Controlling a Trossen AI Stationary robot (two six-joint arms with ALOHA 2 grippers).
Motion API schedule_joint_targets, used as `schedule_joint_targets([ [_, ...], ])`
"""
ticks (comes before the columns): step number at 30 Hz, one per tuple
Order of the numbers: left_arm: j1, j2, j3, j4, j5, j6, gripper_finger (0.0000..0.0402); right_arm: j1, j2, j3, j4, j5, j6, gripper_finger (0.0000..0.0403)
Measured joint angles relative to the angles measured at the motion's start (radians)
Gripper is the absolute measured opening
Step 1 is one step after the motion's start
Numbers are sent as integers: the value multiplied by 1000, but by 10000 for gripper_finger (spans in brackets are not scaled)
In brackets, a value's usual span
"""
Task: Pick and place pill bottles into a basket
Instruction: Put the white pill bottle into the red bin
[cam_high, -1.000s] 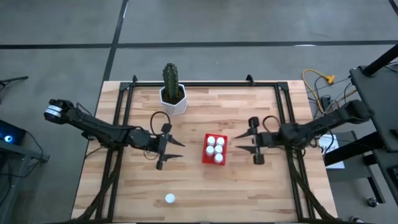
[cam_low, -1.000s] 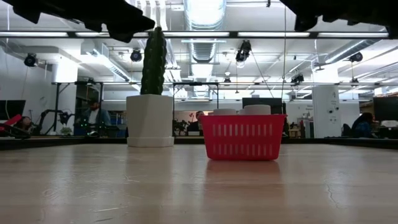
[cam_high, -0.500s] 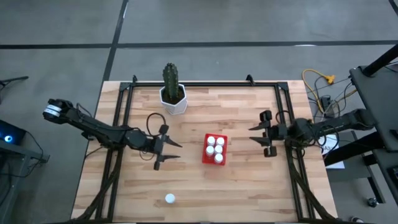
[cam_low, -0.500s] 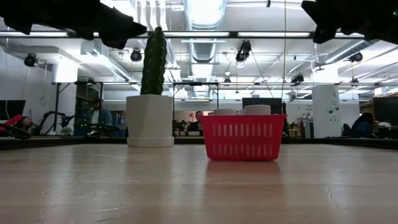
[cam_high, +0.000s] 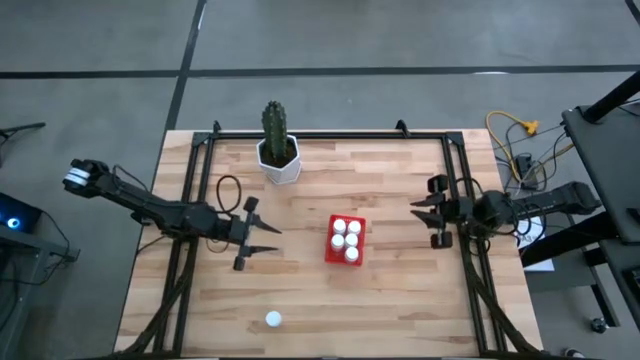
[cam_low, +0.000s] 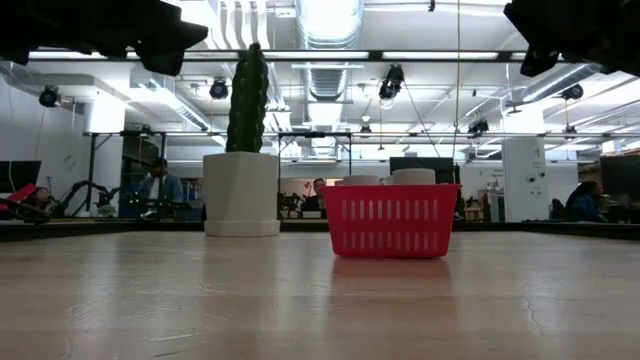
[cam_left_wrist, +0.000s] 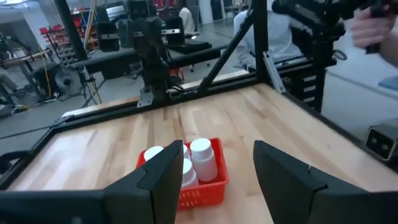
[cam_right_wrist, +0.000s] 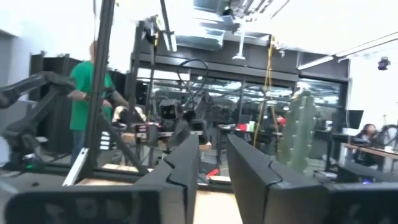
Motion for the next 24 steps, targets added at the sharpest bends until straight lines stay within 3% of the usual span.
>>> schedule_joint_targets([
  [7, -26, -13, -30, 35, 114, -31, 178, 0, -45, 0, -73, 12, -23, 16],
  [10, -46, 26, 4, 18, 119, -29, 178, 0, -45, 0, -77, 14, -20, 10],
  [24, -136, 292, 380, -365, 100, 40, 178, 0, -45, 0, -77, 15, 6, 9],
])
